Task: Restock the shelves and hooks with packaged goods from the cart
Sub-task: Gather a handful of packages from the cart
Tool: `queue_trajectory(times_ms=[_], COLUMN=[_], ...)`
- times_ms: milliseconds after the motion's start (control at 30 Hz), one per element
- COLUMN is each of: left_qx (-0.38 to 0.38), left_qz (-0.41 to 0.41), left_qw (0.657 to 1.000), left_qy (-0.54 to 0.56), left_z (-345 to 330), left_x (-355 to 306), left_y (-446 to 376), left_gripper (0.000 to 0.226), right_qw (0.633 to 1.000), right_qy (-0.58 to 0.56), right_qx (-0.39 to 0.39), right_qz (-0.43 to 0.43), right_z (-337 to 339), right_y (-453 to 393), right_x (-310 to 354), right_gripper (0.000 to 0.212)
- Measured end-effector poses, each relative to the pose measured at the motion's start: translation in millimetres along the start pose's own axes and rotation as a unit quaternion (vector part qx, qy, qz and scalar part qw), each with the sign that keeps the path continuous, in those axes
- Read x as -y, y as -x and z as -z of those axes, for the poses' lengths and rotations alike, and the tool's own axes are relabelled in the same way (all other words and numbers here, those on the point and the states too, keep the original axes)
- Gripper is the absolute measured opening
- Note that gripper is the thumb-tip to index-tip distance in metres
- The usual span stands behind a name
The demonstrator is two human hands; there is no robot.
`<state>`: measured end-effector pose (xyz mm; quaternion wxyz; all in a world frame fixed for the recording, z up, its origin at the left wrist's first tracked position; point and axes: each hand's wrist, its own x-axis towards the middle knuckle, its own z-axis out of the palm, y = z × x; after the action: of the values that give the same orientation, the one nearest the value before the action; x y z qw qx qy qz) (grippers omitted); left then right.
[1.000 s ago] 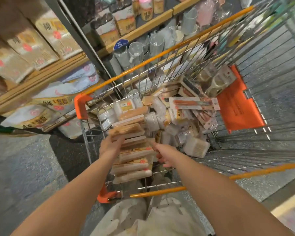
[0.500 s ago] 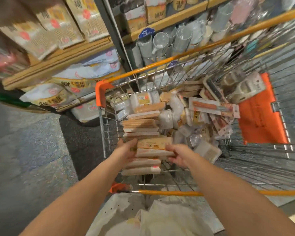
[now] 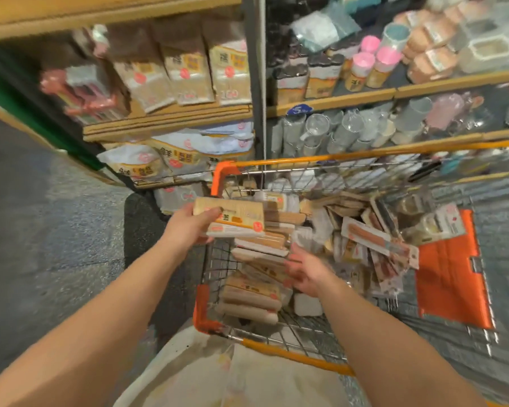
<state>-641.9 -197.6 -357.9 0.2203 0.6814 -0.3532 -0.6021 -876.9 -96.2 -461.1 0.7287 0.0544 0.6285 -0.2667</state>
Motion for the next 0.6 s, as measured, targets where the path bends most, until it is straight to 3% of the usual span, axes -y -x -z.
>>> queue_trajectory(times_ms=[233, 267, 433, 600], left_qx=[-0.028, -0.031, -0.015, -0.002], left_qz=[0.041, 0.052, 0.081, 0.081], left_qw=[0.998, 0.998, 0.992, 0.989], left_qy=[0.031, 0.037, 0.096, 0.124], left_z=[45.8, 47.8, 52.4, 56.1], left_x=[24.8, 30.2, 47.1, 52.0], left_y=[7.6, 8.6, 9.8, 9.0], left_gripper=[0.015, 0.015, 0.013, 0.020], right_qw=[0.991, 0.991, 0.992, 0.984], right_qy=[0.080, 0.078, -0.015, -0.087], right_qx=[-0.092, -0.095, -0.119, -0.150], right_qz=[-0.054, -0.053, -0.028, -0.042], right_z=[-29.6, -33.2, -39.7, -37.3], right_y=[-57.1, -62.0, -61.9, -54.2], right_x=[-18.5, -20.3, -26.3, -42.7], right_gripper=[0.088, 0.088, 0.043, 0.047])
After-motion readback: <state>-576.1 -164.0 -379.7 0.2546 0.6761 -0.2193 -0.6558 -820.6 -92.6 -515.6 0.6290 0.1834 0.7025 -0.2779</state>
